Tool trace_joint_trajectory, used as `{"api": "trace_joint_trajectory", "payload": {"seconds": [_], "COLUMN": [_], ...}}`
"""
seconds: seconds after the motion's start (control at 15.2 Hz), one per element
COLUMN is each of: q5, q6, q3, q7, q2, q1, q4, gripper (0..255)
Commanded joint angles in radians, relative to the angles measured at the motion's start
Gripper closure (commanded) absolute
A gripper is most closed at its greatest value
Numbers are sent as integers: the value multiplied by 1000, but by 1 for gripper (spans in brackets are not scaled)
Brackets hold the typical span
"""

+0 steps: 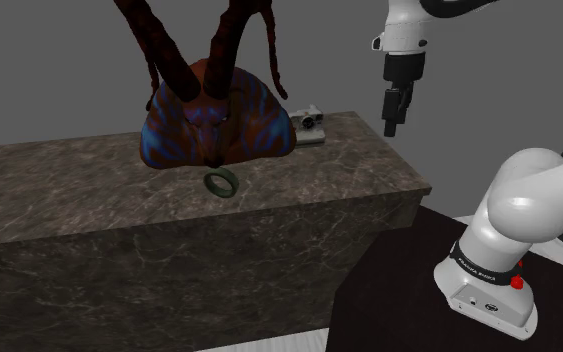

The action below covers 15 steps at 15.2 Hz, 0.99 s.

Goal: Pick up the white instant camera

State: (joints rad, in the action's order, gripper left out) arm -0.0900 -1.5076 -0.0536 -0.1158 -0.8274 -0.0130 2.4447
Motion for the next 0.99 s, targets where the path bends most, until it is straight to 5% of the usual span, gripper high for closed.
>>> {"api": "trace_joint_trajectory", "payload": {"seconds": [0.0, 0.92], "q5": [0, -15], "q6": [0, -271], "q3": [0, 19], "q7": [0, 177], "q2": [0, 499], "q1": [0, -112], "q4": [0, -289], "gripper": [0, 0]}}
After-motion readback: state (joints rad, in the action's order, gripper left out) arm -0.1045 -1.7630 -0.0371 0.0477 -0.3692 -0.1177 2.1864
